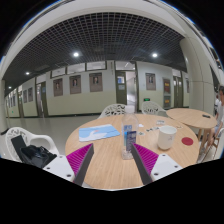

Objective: Pour water

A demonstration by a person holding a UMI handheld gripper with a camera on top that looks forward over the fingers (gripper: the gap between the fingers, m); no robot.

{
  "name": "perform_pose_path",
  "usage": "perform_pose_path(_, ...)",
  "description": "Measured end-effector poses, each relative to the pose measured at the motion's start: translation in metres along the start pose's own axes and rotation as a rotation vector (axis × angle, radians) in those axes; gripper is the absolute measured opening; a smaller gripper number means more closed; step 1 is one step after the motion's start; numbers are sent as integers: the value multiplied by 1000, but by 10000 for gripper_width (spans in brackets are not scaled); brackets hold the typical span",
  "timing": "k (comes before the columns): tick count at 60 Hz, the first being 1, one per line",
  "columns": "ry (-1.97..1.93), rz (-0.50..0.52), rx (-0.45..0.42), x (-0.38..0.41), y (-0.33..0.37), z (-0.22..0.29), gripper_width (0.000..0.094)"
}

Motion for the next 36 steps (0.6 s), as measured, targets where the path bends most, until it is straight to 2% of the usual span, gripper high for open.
perform_pose_path(23, 10, -51, -29, -31, -13, 9, 816)
perform_pose_path(36, 77, -54, -82, -58, -87, 28, 806)
Point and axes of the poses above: the point between the fingertips, and its own axes, seen from behind it with the camera up: x to the left, z up, y backward, against the way the camera looks, the point moved 5 cm from there along y, backward, against the way the camera looks, and after that the axes turned 6 degrees about x, right-handed, at the moved point
